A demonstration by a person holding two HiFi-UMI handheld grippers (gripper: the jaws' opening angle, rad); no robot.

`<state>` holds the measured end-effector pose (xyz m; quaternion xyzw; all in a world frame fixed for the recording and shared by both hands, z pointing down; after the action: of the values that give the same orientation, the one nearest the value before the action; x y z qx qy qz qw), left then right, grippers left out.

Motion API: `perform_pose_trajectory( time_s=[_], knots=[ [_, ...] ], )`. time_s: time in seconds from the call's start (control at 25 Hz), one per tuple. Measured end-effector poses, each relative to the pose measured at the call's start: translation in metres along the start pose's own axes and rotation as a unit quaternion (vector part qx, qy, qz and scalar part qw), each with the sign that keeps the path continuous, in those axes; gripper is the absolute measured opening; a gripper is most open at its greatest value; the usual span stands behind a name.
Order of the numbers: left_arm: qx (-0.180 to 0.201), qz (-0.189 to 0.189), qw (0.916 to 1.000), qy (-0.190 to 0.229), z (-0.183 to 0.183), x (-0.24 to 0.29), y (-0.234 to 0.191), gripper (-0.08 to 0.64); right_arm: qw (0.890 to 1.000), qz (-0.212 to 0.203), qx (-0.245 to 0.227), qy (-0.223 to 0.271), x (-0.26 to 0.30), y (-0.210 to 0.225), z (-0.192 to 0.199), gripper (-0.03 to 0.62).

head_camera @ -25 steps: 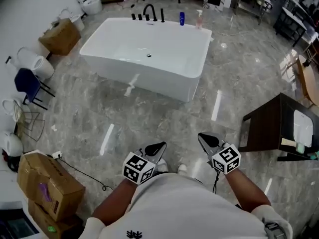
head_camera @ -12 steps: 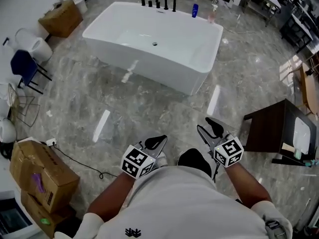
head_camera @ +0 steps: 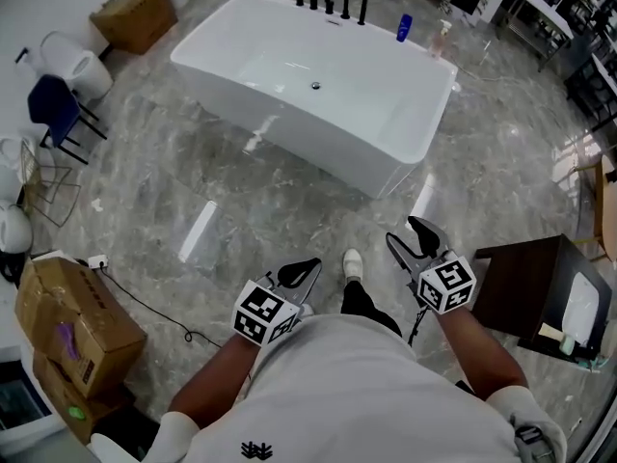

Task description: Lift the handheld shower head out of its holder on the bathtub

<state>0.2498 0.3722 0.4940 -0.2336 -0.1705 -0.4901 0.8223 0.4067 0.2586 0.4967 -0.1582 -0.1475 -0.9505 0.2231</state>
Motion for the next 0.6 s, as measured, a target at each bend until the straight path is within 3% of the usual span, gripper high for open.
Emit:
perform_pose_trajectory(
  time_s=[0.36,0.6],
  knots=[
    [0.005,-0.039,0.9992,0.009,-0.102,0.110,-0.022,0.008,0.999,-0.048,-0.012,-0.010,0.044,0.139,-0.045,0.255],
    [0.005,-0.049,0.9987,0.011,-0.134,0.156,-0.033,0.008,0.997,-0.075,-0.007,-0.026,0.085,0.196,-0.045,0.248]
  ],
)
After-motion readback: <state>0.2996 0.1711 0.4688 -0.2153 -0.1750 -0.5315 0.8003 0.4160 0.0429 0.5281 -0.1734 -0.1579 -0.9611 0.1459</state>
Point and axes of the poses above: the fingertips, and each gripper's own axes: x forward along the fingers, y to its right, z out of its underside, the point moved 2 cm from there along -x, backward along the fingers, and after that the axes turned 8 degrees about -z, right-handed, at the moved point
